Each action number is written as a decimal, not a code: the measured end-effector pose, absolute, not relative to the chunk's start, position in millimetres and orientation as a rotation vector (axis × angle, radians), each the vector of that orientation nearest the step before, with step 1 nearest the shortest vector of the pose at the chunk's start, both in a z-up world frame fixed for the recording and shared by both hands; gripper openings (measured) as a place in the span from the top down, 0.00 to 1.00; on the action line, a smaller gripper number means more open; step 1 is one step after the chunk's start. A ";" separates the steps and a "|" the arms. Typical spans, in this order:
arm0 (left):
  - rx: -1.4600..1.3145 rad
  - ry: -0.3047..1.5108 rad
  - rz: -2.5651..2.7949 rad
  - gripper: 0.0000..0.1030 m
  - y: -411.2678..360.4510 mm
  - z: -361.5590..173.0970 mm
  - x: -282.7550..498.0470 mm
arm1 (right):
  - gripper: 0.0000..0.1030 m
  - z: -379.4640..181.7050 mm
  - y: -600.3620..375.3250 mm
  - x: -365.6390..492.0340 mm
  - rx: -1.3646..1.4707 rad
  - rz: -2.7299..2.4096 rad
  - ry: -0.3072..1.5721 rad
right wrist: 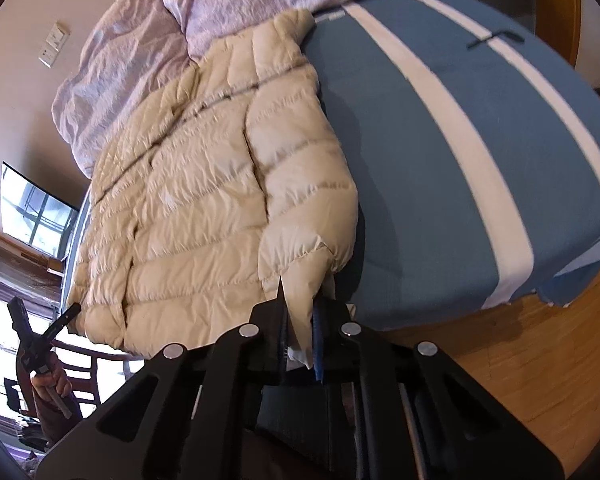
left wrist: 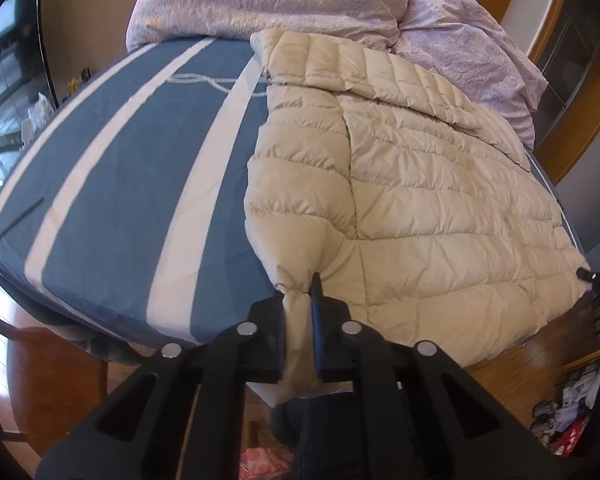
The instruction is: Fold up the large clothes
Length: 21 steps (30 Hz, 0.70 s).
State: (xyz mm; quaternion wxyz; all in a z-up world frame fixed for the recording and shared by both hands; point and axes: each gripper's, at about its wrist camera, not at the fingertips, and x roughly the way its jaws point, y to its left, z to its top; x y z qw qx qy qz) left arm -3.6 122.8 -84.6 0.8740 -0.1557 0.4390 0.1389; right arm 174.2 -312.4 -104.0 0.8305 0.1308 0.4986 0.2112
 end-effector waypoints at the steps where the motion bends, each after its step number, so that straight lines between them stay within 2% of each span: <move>1: -0.319 0.913 0.291 0.91 122.5 -82.6 -2.8 | 0.91 -100.0 -311.8 175.2 0.276 0.447 1.046; 21: -0.250 0.821 0.373 0.92 152.9 -23.1 60.1 | 0.91 -41.5 -263.9 242.6 0.139 0.374 0.914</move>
